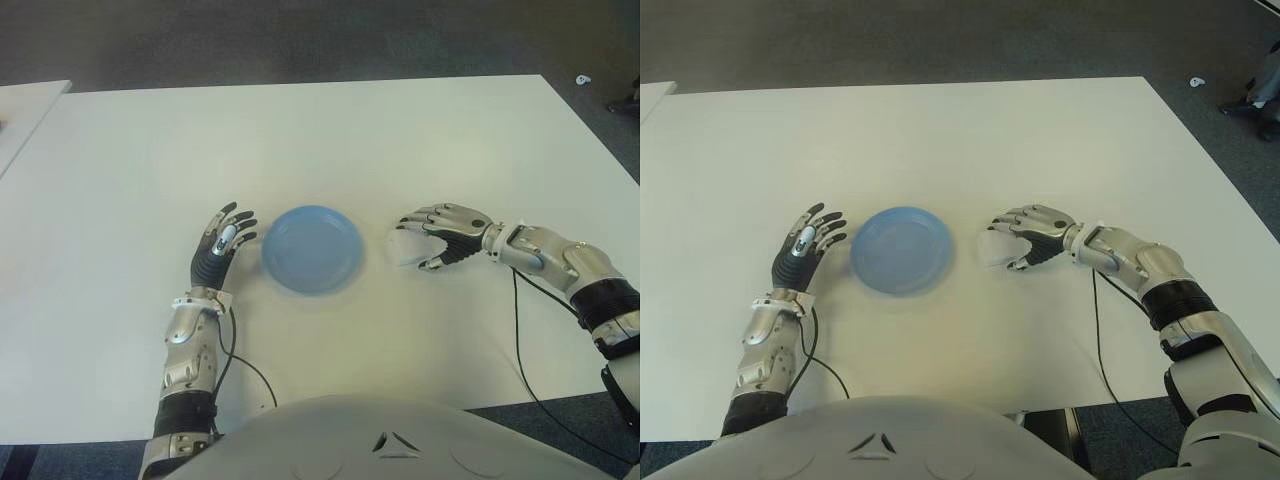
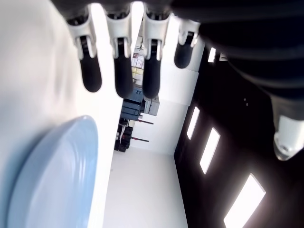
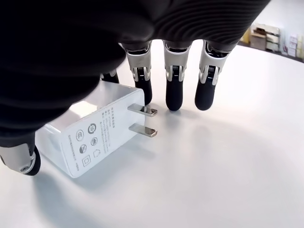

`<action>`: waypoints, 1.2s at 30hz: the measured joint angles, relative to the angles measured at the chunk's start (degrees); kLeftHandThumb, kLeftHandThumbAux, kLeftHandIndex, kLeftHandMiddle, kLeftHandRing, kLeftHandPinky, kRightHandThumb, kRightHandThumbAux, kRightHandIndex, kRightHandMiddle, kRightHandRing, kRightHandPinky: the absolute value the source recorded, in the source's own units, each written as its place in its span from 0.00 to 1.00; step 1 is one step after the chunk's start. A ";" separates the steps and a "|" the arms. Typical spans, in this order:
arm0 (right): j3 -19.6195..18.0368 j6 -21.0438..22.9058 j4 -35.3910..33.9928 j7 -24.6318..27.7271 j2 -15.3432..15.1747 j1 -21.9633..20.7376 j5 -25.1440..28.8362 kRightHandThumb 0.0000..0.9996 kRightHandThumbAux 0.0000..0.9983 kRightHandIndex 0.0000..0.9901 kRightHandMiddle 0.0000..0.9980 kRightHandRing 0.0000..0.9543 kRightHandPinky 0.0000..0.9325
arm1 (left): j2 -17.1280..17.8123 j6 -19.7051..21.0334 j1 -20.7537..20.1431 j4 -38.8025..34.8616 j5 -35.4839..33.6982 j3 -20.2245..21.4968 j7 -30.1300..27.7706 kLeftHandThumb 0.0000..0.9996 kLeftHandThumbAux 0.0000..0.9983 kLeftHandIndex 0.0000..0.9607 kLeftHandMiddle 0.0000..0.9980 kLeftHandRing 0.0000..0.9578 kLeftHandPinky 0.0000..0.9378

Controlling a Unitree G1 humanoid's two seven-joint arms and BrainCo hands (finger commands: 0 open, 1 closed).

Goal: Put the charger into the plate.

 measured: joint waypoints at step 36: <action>5.14 0.96 5.25 -10.33 -0.09 -3.43 -5.77 0.36 0.44 0.03 0.07 0.09 0.13 | -0.31 0.72 1.29 -1.76 0.46 -0.15 0.08 0.00 0.48 0.16 0.28 0.29 0.30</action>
